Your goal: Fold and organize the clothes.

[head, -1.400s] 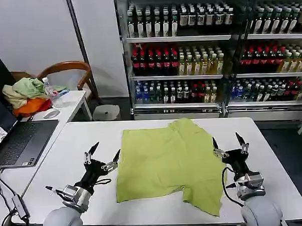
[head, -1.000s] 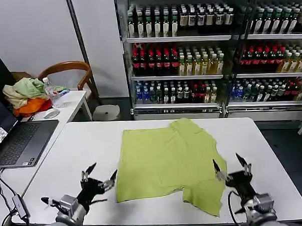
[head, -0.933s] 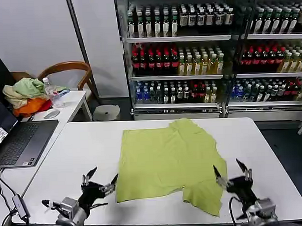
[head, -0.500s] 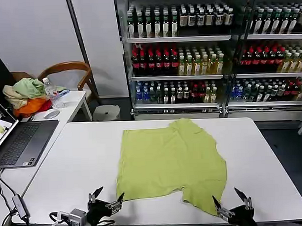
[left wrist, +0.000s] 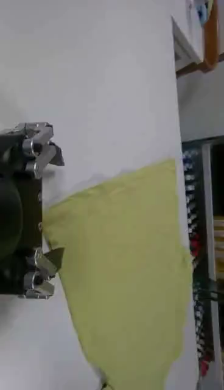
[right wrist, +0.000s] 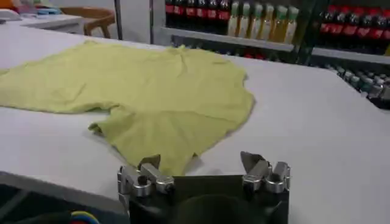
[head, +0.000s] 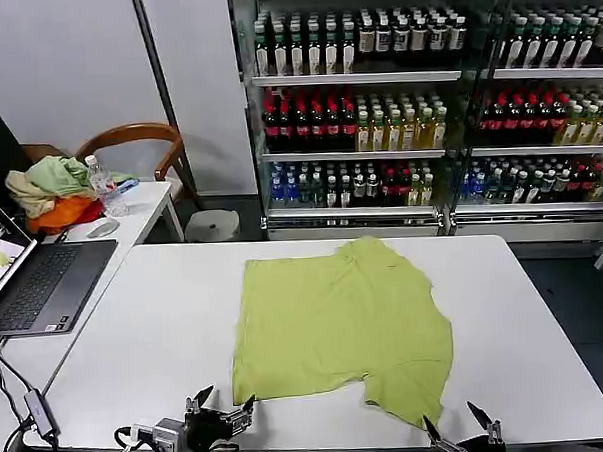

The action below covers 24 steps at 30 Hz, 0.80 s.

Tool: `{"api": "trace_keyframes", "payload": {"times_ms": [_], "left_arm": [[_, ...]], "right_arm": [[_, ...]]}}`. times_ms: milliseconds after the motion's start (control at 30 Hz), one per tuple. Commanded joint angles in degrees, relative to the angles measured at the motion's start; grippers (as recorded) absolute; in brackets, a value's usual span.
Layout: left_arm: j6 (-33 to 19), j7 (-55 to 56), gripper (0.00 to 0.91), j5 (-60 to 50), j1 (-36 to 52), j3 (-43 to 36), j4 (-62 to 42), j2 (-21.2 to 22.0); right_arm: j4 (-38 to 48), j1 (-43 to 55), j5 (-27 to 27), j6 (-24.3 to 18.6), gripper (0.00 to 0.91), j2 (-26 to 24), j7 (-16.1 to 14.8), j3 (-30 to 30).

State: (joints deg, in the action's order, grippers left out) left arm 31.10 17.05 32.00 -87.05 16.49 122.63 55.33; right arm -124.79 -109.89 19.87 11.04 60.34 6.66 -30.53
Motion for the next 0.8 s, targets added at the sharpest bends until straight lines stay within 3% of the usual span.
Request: {"api": "trace_keyframes", "payload": {"times_ms": [33,367,400,433,467,800], "left_arm": [[0.76,1.59,0.907,1.7,1.66,-0.75,-2.33,0.48],[0.87,1.5,0.907,1.35,1.93,-1.56,-2.99,0.67],[0.86,1.48,0.322,1.27,1.97,-1.55,-3.18,0.58],[0.88,1.47,0.081,1.06,1.96,-1.47,-3.25,0.55],[0.94,1.52,0.04,0.87,1.93,-1.47,-3.26,0.51],[0.96,-0.12,0.04,0.47,1.14,-1.86,-2.52,0.63]], "right_arm": [[0.88,0.8,0.13,-0.12,0.907,0.56,0.11,1.07],[1.54,3.73,0.2,0.76,0.907,1.55,1.02,3.82],[1.59,3.72,0.21,1.28,0.907,1.48,1.03,3.86],[1.68,3.72,0.45,1.39,0.433,1.36,1.07,4.02],[1.85,3.77,0.87,1.46,0.0,1.23,0.93,4.27],[2.67,5.12,2.07,1.42,0.0,1.01,-0.06,5.31]]}}
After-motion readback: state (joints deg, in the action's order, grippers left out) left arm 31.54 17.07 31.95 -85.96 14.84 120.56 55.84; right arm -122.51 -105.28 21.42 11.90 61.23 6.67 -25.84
